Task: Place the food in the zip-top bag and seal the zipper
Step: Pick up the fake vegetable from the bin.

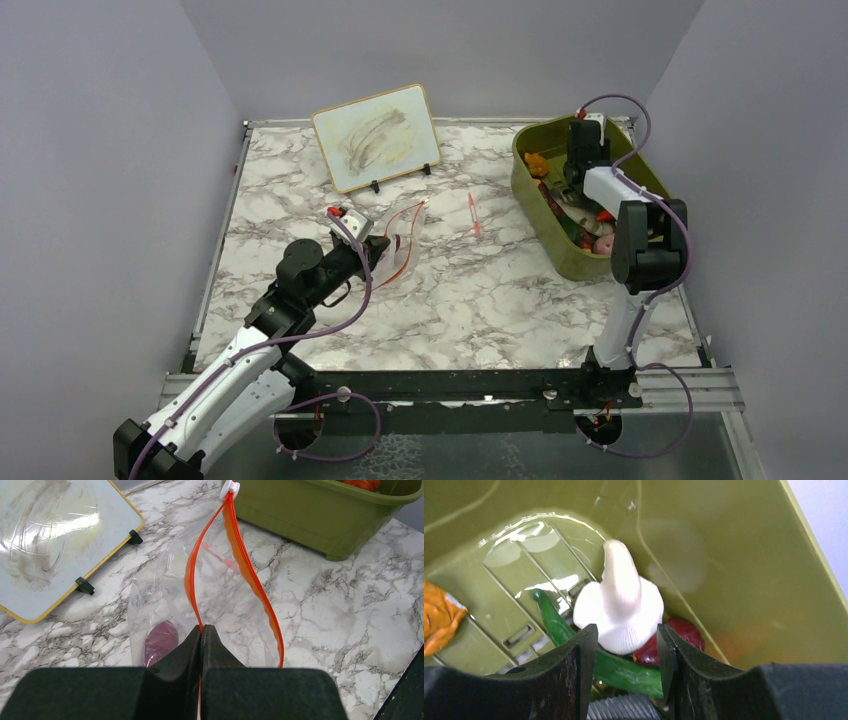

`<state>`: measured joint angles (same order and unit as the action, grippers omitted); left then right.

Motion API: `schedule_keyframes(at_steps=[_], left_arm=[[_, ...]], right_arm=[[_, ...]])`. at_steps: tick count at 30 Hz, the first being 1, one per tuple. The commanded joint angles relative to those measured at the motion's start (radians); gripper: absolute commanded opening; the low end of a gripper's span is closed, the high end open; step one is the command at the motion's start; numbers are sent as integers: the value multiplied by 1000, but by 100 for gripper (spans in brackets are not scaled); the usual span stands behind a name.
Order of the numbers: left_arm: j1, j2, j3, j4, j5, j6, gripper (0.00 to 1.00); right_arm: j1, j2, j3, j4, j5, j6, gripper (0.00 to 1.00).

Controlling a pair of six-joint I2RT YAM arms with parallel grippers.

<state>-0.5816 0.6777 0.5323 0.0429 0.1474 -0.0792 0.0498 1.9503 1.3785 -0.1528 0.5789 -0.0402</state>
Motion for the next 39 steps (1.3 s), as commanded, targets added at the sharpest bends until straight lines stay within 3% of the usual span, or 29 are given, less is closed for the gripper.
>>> schedule_keyframes(at_steps=[1, 6, 24, 39], left_arm=[[3, -13, -9, 19, 18, 13, 0], [2, -10, -8, 20, 17, 15, 0], [3, -1, -8, 23, 15, 17, 0], [3, -4, -8, 25, 14, 19, 0]], right_arm=[[-20, 57, 79, 38, -59, 19, 48], [-34, 100, 119, 39, -68, 12, 52], [-83, 187, 194, 28, -110, -18, 53], [-87, 154, 171, 36, -158, -23, 35]])
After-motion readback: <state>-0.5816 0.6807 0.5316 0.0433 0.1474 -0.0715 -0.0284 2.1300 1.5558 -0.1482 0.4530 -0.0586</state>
